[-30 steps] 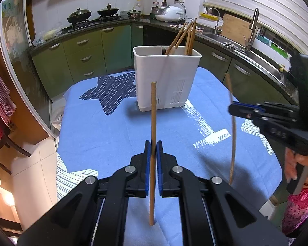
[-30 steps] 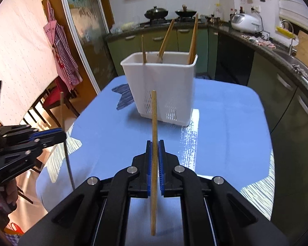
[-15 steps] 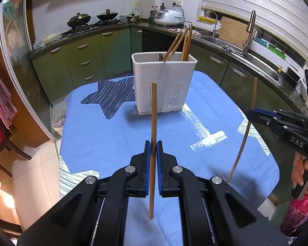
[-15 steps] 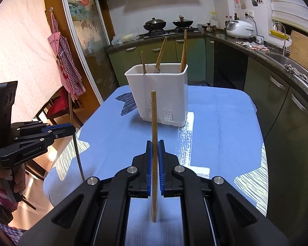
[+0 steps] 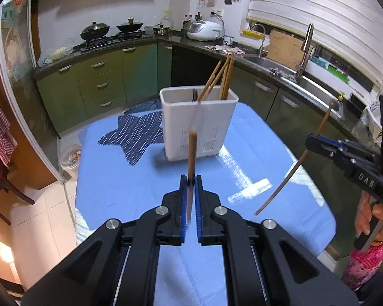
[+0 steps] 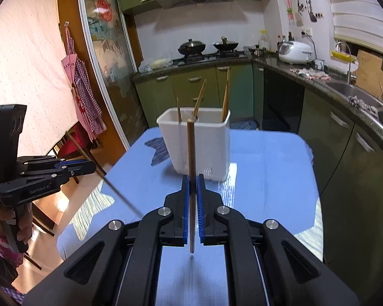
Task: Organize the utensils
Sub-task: 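Lift the chopsticks and drop them into the white caddy with both grippers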
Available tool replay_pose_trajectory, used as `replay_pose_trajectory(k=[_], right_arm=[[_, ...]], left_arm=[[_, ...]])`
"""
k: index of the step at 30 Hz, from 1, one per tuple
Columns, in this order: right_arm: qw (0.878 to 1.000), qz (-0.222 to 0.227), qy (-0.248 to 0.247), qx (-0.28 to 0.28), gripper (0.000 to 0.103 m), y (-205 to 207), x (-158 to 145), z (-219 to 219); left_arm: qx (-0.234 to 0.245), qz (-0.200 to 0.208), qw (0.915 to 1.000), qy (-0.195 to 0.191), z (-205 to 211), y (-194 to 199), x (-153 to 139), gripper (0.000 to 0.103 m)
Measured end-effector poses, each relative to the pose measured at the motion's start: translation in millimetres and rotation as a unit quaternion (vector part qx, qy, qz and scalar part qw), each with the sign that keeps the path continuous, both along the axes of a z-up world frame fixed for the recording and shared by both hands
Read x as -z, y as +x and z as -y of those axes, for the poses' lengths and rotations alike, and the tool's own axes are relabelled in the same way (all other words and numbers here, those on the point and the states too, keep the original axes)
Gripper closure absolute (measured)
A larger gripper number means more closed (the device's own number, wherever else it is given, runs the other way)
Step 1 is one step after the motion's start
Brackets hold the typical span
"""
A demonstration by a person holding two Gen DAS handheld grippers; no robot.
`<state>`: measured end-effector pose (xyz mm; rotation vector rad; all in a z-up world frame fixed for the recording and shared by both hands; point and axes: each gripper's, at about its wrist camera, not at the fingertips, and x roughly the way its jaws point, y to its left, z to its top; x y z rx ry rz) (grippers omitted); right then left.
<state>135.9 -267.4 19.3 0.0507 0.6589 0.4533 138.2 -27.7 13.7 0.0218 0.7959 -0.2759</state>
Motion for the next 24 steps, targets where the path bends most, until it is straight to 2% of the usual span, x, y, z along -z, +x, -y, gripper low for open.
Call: replay_pose_trajectory(k=[9,14,24], right_arm=[[1.0,0.022,-0.002,0.0,0.097,4,-22,4],[1.0,0.018,0.002,0.001,0.097,5,-18,9],[1.0,0.01,0.009,0.01,0.097,7,-12,20]], left_arm=[[0.008,0.032,0.9995,-0.005,10,36,-61,0.097],[0.006,0.059,0.9982,0.007,19,51,-94,0.097],[-0.013,0.088,0.996,0.013,30,84,-133,0.097]])
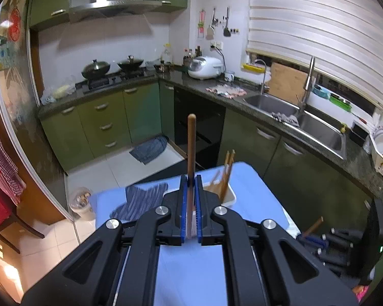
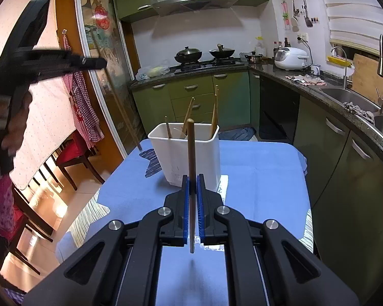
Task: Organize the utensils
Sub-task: 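Lift the chopsticks and drop them into the white caddy with both grippers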
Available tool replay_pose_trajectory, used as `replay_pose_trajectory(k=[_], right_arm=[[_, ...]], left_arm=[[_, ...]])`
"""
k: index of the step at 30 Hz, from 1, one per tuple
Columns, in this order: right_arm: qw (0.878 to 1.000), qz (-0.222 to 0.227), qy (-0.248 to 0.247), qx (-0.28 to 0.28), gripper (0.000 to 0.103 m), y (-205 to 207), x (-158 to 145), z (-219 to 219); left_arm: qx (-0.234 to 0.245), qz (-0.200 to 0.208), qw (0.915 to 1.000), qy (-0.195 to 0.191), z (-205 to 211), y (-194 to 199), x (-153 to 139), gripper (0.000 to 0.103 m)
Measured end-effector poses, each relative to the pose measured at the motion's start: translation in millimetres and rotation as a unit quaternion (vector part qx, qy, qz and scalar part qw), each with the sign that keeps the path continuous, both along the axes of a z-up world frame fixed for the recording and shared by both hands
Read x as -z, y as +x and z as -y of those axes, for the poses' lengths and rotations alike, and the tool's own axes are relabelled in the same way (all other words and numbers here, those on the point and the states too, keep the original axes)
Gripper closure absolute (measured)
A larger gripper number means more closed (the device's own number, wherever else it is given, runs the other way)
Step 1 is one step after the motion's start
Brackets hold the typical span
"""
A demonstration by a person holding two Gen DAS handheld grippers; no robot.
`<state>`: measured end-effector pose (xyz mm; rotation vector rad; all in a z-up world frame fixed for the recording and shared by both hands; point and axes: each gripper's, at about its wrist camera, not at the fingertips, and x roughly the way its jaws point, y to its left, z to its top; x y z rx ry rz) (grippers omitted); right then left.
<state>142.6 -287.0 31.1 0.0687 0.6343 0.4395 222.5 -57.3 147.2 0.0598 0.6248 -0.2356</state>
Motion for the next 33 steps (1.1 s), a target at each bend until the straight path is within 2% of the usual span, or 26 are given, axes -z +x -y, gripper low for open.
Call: replay_pose_trajectory(k=[6,11,20,25,29,33], right_arm=[[1.0,-0.003,0.002,0.0,0.097,0,3,3],[1.0,0.001,0.004,0.002,0.097,2,-1,5],[1.0,0.007,0.007,0.005,0.097,8,-8,5],[1.0,0.019,0.018,0.011,0.097,18,-23,7],[0.999,0.034,0.03,0.018,0.097,30,-42,6],[0.996,0.059,0.054,0.035,0.097,49,-65,7]], left_arm=[[-0.021,0.021,0.9996,0.003,1,27,-16,0.097],[-0.03,0.023,0.9993,0.0,0,46,-13,0.097],[-0.036,-0.017,0.9992,-0.008,-1,84,29,0.097],[-0.033,-0.044,0.9984,-0.01,-6,85,59,0.097],[-0.032,-0.05,0.9981,-0.013,-11,77,70,0.085],[-0.021,-0.052,0.9983,-0.014,-13,61,74,0.082]])
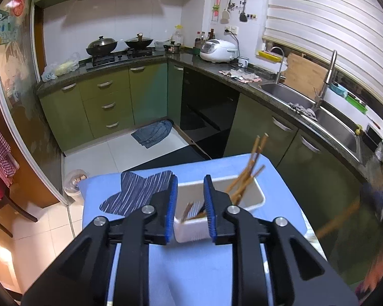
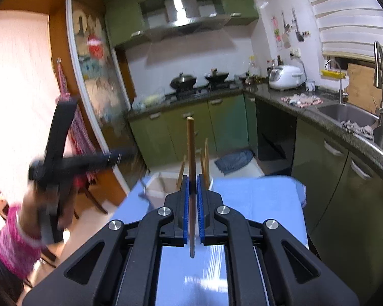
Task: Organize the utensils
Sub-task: 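Lift the chopsticks and drop them into the white caddy with both grippers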
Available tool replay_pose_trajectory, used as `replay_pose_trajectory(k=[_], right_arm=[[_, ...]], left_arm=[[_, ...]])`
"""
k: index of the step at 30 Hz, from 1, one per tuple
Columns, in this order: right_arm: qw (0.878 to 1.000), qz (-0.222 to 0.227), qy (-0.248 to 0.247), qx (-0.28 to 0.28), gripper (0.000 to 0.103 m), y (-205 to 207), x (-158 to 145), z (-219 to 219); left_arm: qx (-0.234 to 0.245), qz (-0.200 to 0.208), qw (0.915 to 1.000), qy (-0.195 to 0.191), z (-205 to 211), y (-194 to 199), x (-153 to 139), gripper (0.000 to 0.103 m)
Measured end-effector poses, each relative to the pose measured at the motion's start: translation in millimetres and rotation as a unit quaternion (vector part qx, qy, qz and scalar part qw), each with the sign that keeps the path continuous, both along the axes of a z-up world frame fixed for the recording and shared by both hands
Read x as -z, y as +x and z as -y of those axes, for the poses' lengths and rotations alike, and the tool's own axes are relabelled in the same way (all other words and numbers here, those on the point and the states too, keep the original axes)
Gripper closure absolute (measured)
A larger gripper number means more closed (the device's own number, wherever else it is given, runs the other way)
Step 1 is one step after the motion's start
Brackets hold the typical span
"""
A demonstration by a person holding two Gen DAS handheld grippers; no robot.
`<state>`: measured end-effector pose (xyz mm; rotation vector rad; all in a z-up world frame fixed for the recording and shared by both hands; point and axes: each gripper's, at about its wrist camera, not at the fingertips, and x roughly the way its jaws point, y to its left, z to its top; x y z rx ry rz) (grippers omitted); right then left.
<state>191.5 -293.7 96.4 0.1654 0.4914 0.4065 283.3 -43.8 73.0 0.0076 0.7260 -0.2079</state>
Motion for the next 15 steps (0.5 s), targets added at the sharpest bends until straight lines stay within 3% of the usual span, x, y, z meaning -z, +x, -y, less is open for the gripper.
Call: replay_pose_trajectory(k=[6,9,15], right_arm=[[0.999,0.023,0.032,0.02,0.097,37,-33,-4],[0.998,0.028,0.037,0.037,0.097,61,-45,-8],[0.998,0.009,0.02,0.052,0.096,105,-37,-27]], left_arm=[[0.016,0.012,0.9998,-0.005,-5,-43,4,0.079],[0.018,0.02,0.9995,-0.014,-10,-65,7,0.072],[0.028,0.023,0.9992,-0.018,-15,-100,20,0.068]])
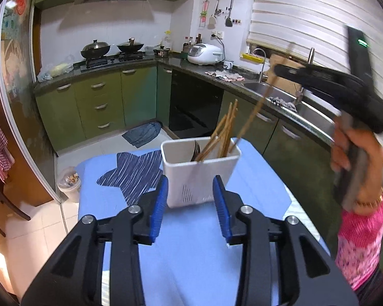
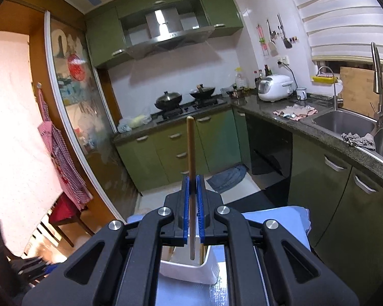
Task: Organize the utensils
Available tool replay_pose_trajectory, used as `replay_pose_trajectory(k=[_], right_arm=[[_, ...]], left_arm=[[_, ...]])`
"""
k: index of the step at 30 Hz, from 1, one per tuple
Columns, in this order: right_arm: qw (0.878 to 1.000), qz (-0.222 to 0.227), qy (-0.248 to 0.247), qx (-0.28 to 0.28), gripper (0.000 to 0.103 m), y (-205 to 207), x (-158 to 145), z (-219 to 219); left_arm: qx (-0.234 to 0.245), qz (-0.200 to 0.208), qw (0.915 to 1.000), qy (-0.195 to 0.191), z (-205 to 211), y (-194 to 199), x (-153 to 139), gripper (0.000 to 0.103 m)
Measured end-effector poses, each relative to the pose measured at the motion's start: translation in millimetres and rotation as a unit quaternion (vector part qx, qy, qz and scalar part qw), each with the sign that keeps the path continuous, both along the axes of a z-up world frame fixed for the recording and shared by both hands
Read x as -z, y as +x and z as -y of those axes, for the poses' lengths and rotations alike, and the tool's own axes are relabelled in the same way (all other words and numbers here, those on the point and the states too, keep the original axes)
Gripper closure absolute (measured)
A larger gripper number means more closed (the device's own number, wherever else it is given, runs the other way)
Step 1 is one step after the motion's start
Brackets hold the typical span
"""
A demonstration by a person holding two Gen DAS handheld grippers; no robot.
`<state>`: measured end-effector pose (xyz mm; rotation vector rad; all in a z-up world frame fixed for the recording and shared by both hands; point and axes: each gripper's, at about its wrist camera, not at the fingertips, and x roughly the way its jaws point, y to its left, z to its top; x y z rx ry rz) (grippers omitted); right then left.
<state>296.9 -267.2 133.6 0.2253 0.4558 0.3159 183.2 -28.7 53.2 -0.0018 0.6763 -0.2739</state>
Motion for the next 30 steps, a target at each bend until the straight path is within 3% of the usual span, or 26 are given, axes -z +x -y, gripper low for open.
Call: replay_pose_trajectory(k=[5,15,18,22,30], right_arm=[[0.999,-0.027,-0.02,-0.001,0.096,22,29,-17],[0.995,-0.075,-0.066,-0.018,0.096,30,105,-45],[0.995,-0.069,-0.074,-0.017,0.084,18,115,-44],[0.995,-0.049,-0.083,-0.012,0.082,-9,114,-41],[0.996,-0.007,-0.091,0.007,0.052,-85,112,-30]], left_arm=[[0.006,-0.004,1.0,-0.004,1,-13,9,0.067],[-0.003,0.011,0.9998,-0.015,1,-39,30,0.054],[-0.002,0.01,0.9999,-0.007,2,-42,33,0.054],[-0.007,0.008,0.9999,-0.012,-2,-43,33,0.052],[-0.024,0.016,0.9994,-0.019,-10,-54,37,0.042]])
